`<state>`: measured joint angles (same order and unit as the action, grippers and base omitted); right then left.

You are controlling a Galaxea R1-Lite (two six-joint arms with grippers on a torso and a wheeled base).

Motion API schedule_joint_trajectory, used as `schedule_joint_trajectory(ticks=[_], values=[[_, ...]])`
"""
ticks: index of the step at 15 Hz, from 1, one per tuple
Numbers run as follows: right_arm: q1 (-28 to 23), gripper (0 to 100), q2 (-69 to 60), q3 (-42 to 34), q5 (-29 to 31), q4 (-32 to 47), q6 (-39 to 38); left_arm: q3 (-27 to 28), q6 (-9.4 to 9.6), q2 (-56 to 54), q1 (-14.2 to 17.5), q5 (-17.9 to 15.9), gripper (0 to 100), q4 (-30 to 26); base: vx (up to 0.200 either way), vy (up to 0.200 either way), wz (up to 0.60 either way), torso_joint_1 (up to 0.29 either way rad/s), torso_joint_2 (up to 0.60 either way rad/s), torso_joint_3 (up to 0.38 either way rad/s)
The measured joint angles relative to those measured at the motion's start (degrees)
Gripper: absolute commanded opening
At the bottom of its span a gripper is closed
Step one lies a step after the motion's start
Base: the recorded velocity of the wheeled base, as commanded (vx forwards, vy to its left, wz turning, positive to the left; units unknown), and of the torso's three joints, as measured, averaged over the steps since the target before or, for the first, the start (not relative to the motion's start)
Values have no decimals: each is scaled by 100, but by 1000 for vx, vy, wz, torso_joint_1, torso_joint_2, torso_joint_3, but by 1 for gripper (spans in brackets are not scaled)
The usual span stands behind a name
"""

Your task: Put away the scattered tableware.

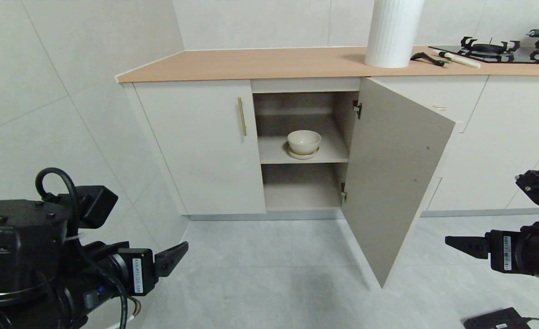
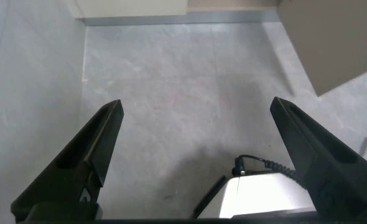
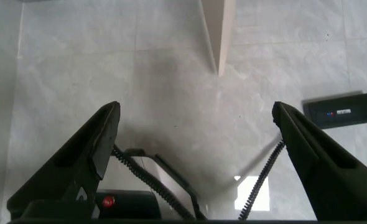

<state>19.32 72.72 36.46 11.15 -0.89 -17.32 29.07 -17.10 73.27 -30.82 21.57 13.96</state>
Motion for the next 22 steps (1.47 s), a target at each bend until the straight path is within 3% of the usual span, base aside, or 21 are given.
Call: schedule_joint_trajectory(ticks=[10,14,17,20,22], values=[[-76,100,35,13,72,54,17,-6,57,9,0,-9,100,-90,200,0,0,3,1,3],[-478,100,95,35,523,155,550,-37,112,9,-5,-15,100,-79,0,0,0,0,0,0],[-773,100,-45,44,540,379,881,-68,149,13,-5,-30,100,-80,0,0,0,0,0,0],[-855,100,-315,319,-76,1378,1033,-90,149,0,0,-35,100,-80,0,0,0,0,0,0],[-867,100,-430,402,-126,1430,1041,-91,149,-1,-5,-41,100,-74,0,0,0,0,0,0]])
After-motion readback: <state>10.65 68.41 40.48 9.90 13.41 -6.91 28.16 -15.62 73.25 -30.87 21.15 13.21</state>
